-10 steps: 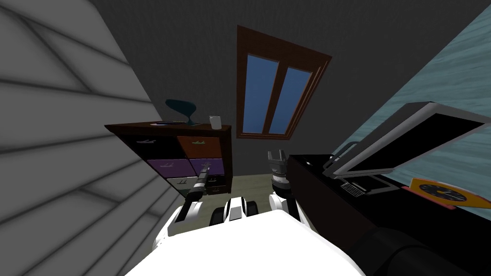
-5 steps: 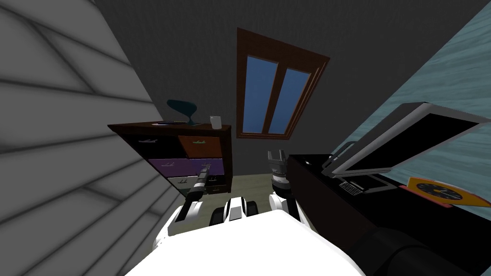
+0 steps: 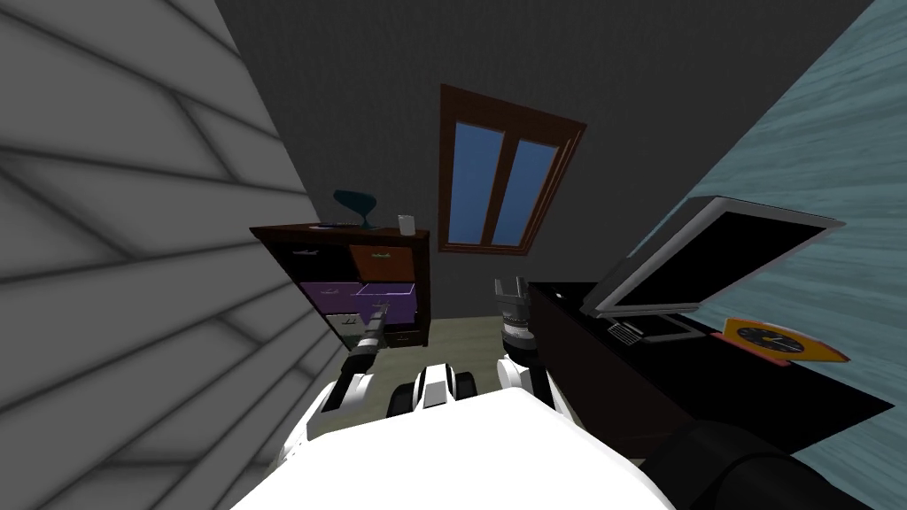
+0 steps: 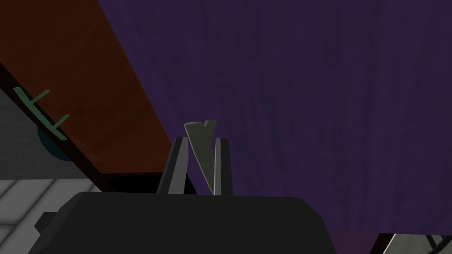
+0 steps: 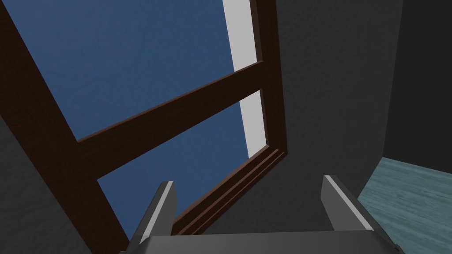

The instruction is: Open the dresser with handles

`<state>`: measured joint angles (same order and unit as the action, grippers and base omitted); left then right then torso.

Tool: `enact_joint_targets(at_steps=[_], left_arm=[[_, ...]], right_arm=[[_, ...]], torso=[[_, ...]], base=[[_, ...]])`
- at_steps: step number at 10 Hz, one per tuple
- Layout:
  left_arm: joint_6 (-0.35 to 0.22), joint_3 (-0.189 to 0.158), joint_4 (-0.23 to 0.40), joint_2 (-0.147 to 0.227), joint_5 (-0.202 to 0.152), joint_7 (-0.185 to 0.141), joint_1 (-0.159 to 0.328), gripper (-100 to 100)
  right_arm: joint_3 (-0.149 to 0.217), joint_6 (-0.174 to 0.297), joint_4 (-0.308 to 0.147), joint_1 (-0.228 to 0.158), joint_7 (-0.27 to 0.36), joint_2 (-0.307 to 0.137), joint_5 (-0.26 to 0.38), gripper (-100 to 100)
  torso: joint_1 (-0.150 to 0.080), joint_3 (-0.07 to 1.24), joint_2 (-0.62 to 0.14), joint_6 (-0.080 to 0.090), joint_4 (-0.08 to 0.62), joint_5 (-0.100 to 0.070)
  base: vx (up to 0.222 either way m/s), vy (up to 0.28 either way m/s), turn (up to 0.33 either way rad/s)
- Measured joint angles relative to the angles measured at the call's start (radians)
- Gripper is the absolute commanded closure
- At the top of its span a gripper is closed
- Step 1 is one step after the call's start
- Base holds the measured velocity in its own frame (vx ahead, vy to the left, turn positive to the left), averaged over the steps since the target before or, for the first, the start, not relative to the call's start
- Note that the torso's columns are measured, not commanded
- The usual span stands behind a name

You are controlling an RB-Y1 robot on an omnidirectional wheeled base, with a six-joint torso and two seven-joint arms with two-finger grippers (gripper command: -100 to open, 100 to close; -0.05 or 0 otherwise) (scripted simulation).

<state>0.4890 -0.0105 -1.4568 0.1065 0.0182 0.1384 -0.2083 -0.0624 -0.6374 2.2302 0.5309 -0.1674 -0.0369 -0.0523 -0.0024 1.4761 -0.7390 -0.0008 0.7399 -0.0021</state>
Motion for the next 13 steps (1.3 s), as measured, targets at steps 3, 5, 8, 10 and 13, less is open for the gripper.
enact_joint_targets(at_steps=[3,5,8,10,13], left_arm=[[0.0,0.009,-0.025,0.007,-0.001,-0.005,-0.021,-100],[-0.035,0.007,-0.058,0.012,-0.003,-0.008,-0.017,-100],[-0.094,0.005,-0.118,0.025,-0.008,-0.017,-0.019,-100],[-0.139,0.003,-0.163,0.031,-0.011,-0.021,-0.018,-100],[-0.206,0.001,-0.207,0.043,-0.017,-0.03,-0.014,-100]], right_arm=[[0.0,0.0,0.0,0.0,0.0,0.0,0.0,0],[0.0,0.0,0.0,0.0,0.0,0.0,0.0,0],[0.0,0.0,0.0,0.0,0.0,0.0,0.0,0],[0.0,0.0,0.0,0.0,0.0,0.0,0.0,0],[0.0,0.0,0.0,0.0,0.0,0.0,0.0,0]], torso=[[0.003,-0.003,-0.004,-0.001,0.002,0.0],[0.001,0.004,0.008,0.001,-0.003,0.001],[0.002,0.0,0.001,0.001,-0.002,0.002],[0.003,-0.002,-0.001,0.001,-0.001,0.002],[-0.001,-0.003,-0.005,0.0,0.004,-0.002]], base=[[-0.169,0.008,0.011],[0.002,-0.012,0.0],[0.004,-0.008,-0.005],[-0.021,-0.009,-0.007],[-0.021,-0.009,-0.003]])
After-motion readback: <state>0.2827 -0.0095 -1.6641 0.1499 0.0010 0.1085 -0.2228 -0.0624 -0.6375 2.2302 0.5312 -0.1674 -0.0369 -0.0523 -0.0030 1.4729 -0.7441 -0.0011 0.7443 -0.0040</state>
